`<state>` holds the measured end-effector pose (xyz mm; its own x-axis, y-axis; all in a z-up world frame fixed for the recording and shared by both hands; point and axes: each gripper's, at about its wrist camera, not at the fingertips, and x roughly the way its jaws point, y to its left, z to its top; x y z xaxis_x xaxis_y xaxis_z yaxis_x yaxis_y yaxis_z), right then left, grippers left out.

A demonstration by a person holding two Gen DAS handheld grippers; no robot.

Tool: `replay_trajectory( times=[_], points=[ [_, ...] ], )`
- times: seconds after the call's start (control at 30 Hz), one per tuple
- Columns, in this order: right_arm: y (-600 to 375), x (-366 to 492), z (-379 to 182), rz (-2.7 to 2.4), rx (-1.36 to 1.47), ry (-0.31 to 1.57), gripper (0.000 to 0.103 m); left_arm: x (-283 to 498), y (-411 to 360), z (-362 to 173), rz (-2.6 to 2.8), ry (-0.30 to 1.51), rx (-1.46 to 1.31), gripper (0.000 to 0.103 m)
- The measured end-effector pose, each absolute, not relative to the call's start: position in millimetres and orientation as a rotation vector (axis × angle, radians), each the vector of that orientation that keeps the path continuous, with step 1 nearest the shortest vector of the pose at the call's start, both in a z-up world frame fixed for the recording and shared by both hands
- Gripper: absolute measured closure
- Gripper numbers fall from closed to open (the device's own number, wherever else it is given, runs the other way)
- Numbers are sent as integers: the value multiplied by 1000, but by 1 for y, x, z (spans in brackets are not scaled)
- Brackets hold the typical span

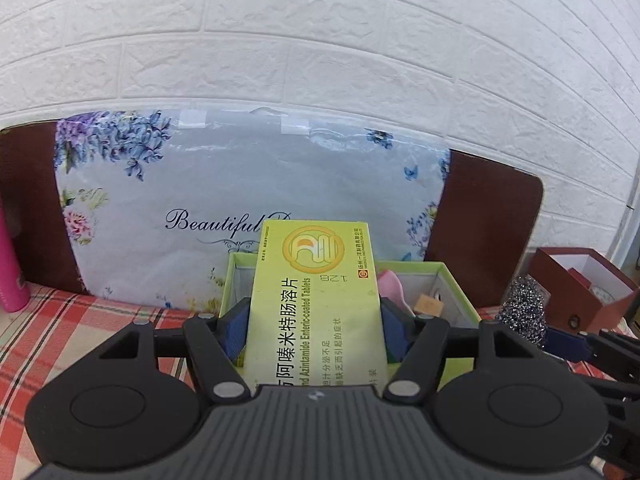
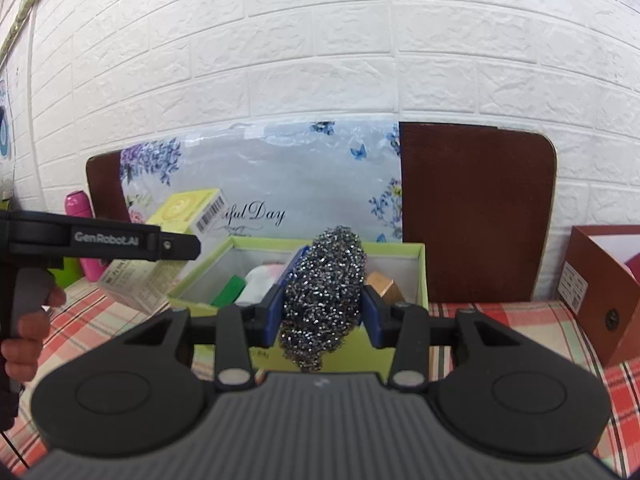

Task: Organize objects
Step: 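Carry steel wool and white-yellow box into the green box and release both, then move left gripper to the tan cosmetic box while right moves to green soap bar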

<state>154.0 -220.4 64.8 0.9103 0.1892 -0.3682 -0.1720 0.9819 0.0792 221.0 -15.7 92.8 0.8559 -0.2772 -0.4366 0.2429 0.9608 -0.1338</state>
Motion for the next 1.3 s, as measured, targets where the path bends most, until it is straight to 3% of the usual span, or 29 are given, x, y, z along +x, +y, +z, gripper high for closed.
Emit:
replay_trajectory(
  times=[0.33,0.37,0.4,0.43,0.47,0.6,0.9,1.3],
  points=[
    [-200,232,47,160,24,387,60,293,-23,72,-300,491,-76,32],
    [-197,238,42,160,18,392,57,298,-24,65,-306,507,-66,29],
    [-194,244,34,168,4,399,48,301,-25,57,-296,527,-52,27],
    [-192,248,27,177,-14,416,28,303,-25,50,-281,541,-41,27],
    [-189,249,20,173,-26,425,22,303,-23,43,-273,548,-39,27],
    [-188,244,0,148,-33,432,12,298,-8,29,-255,556,-90,27],
    [-200,218,14,109,38,420,0,268,-3,49,-210,587,-86,27],
    [-216,124,42,133,77,453,0,169,-3,62,-224,616,-133,26]
  ],
)
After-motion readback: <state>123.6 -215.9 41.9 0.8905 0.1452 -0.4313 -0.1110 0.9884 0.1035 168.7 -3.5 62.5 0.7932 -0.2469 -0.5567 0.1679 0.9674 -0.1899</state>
